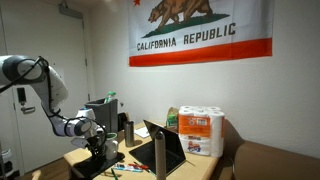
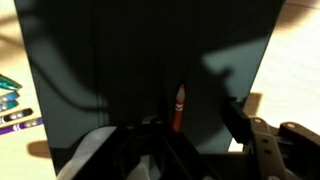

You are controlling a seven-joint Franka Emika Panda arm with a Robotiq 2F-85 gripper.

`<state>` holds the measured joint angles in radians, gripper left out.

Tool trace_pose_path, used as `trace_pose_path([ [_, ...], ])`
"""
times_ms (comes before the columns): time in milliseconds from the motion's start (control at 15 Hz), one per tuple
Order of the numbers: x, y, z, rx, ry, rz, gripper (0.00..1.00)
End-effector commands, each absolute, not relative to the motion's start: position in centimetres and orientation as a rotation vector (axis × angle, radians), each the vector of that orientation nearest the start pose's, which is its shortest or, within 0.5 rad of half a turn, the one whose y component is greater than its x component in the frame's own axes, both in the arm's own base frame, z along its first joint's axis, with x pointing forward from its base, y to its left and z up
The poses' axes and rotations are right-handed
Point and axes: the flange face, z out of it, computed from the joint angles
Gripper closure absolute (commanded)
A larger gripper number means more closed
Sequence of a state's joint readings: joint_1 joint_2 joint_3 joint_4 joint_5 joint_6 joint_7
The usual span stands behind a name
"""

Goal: Put the pen in the mug

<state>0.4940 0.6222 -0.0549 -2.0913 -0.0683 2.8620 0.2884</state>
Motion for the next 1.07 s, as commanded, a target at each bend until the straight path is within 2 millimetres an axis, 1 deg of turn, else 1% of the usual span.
trace_pose_path([
  [0,53.2,25.9,13.4,-3.126,-0.33,-0.288,0.73],
  [133,53.4,26.1,13.7,-3.129,-0.333,-0.296,0.88],
  [200,53.4,26.2,13.7,-3.132,-0.331,-0.301,0.92],
  [333,53.5,26.2,13.9,-3.138,-0.332,-0.303,0.96],
  [400,53.5,26.2,13.9,-3.141,-0.333,-0.303,0.96],
  [467,53.5,26.1,14.0,-3.144,-0.334,-0.302,0.93],
  [600,53.4,26.1,14.4,-3.146,-0.34,-0.292,0.93],
  [733,53.2,26.1,15.2,-3.138,-0.336,-0.268,0.94],
  [867,52.6,26.5,16.8,-3.123,-0.346,-0.232,0.94],
  [1000,51.7,27.2,19.4,-3.114,-0.363,-0.193,0.94],
])
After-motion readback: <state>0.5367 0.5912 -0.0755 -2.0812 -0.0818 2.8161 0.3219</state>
